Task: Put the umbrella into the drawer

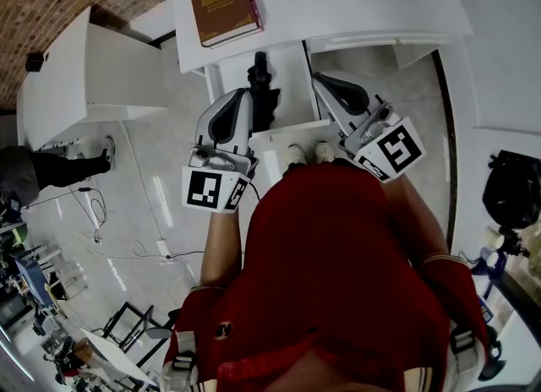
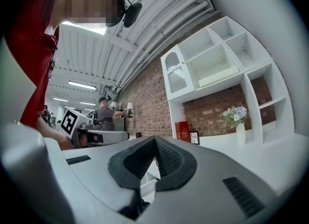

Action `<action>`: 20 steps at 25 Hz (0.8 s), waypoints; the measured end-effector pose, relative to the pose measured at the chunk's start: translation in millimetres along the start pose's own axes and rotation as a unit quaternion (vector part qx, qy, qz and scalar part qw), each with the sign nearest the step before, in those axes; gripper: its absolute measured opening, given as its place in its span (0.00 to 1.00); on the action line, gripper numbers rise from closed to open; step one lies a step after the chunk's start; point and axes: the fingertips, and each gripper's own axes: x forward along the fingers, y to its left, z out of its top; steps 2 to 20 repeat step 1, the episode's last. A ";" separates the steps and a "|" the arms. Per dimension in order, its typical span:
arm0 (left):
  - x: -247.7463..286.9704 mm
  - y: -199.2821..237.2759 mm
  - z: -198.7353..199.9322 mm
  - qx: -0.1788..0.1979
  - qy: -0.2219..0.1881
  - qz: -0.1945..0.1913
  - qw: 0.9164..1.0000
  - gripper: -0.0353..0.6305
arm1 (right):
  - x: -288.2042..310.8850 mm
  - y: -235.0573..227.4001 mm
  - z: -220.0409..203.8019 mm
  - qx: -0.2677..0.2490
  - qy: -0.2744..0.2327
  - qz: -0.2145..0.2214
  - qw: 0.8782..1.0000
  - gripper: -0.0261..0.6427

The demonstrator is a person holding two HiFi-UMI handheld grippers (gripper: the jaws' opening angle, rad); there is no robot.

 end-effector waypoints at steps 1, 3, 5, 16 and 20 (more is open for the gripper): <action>-1.6 0.0 -0.2 0.000 0.001 0.001 1.000 0.06 | -0.3 1.4 0.0 0.000 0.000 0.001 1.000 0.04; -1.6 0.0 -0.2 0.000 0.001 0.001 1.000 0.06 | -0.3 1.4 0.0 0.000 0.000 0.001 1.000 0.04; -1.6 0.0 -0.2 0.000 0.001 0.001 1.000 0.06 | -0.3 1.4 0.0 0.000 0.000 0.001 1.000 0.04; -1.6 0.0 -0.2 0.000 0.001 0.001 1.000 0.06 | -0.3 1.4 0.0 0.000 0.000 0.001 1.000 0.04; -1.6 0.0 -0.2 0.000 0.001 0.001 1.000 0.06 | -0.3 1.4 0.0 0.000 0.000 0.001 1.000 0.04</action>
